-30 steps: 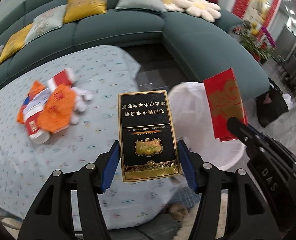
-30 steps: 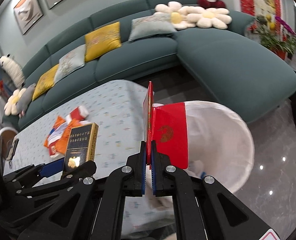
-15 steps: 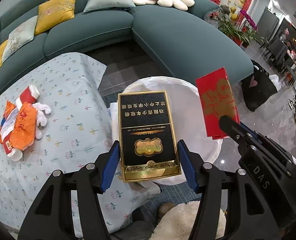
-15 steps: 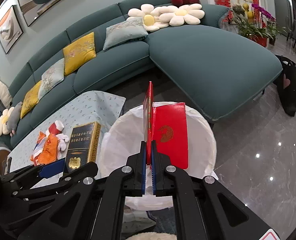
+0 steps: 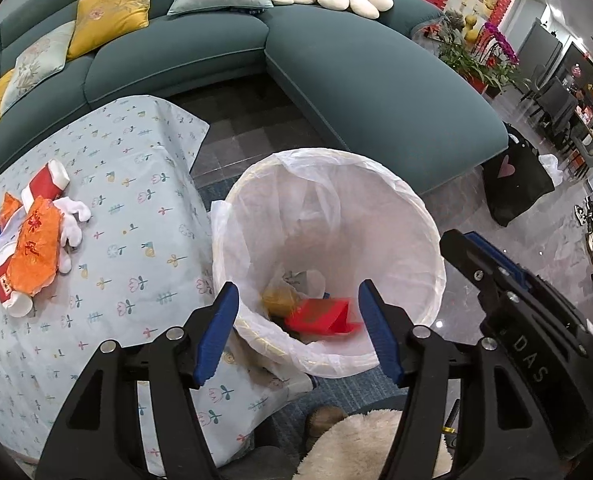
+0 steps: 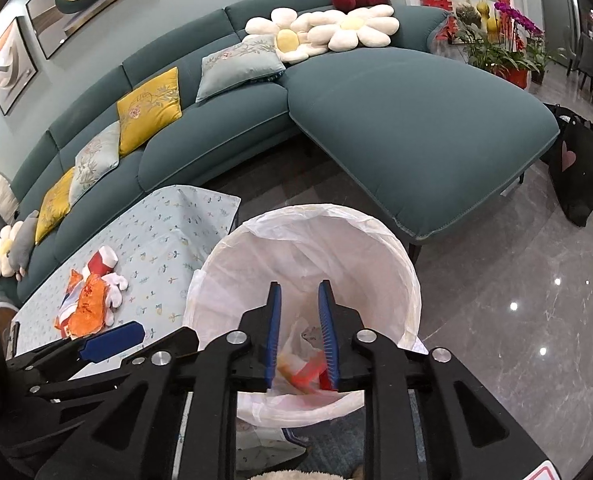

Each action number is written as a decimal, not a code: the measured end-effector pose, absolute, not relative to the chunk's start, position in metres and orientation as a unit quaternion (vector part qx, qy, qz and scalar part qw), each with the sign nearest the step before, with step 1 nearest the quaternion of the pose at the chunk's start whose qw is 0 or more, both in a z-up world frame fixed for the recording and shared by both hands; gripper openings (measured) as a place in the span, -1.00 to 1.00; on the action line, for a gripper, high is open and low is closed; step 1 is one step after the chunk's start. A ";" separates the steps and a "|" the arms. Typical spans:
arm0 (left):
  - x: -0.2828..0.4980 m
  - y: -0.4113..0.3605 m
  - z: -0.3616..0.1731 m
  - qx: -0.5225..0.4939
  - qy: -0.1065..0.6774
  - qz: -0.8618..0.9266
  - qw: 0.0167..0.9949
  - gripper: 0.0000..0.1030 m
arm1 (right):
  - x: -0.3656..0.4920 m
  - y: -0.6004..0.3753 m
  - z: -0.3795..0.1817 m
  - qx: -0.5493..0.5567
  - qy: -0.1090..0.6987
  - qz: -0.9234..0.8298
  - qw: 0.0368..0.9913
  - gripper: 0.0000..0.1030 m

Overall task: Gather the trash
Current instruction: 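Carry the red envelope and gold box to the bin and release both, then withdraw both tools from the bin and reach toward the cups and bags, then grasp the red-white paper cup with the left gripper while the right grasps an orange bag, then carry the cup and orange bag over the bin and open both grippers, then move both tools back over the table toward the remaining orange bag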

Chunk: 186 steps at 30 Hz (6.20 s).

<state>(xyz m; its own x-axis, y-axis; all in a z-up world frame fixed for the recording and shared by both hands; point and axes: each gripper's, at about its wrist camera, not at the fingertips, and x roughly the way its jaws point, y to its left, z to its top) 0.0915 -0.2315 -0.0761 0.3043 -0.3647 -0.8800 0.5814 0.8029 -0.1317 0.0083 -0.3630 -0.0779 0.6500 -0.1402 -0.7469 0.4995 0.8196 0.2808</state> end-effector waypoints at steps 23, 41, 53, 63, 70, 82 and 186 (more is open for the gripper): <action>0.105 -0.147 -0.058 0.072 0.499 -0.227 0.833 0.15 | 0.032 -0.296 -0.040 0.180 0.375 -0.139 0.899 -0.34; 0.123 -0.037 -0.044 0.017 0.490 -0.154 0.858 0.26 | 0.060 -0.200 -0.022 0.111 0.391 -0.075 0.911 -0.19; 0.136 0.039 -0.050 -0.014 0.492 -0.095 0.866 0.29 | 0.086 -0.130 -0.034 0.070 0.418 -0.025 0.906 -0.19; 0.157 0.091 -0.070 -0.028 0.500 -0.048 0.864 0.31 | 0.118 -0.082 -0.064 0.047 0.449 0.011 0.892 -0.19; 0.185 0.114 -0.091 -0.050 0.518 -0.023 0.854 0.32 | 0.151 -0.056 -0.089 0.038 0.470 0.035 0.881 -0.19; 0.235 0.127 -0.119 -0.109 0.545 -0.033 0.831 0.32 | 0.209 -0.030 -0.138 0.021 0.502 0.062 0.862 -0.20; 0.098 -0.171 -0.033 0.071 0.488 -0.255 0.832 -0.20 | 0.015 -0.311 -0.040 0.180 0.353 -0.168 0.903 -0.13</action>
<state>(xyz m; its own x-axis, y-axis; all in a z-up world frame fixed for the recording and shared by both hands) 0.0979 -0.1707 -0.0335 0.3938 -0.3553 -0.8478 0.4933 0.8599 -0.1312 0.0146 -0.3109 -0.0400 0.6953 -0.1755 -0.6970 0.4294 0.8791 0.2070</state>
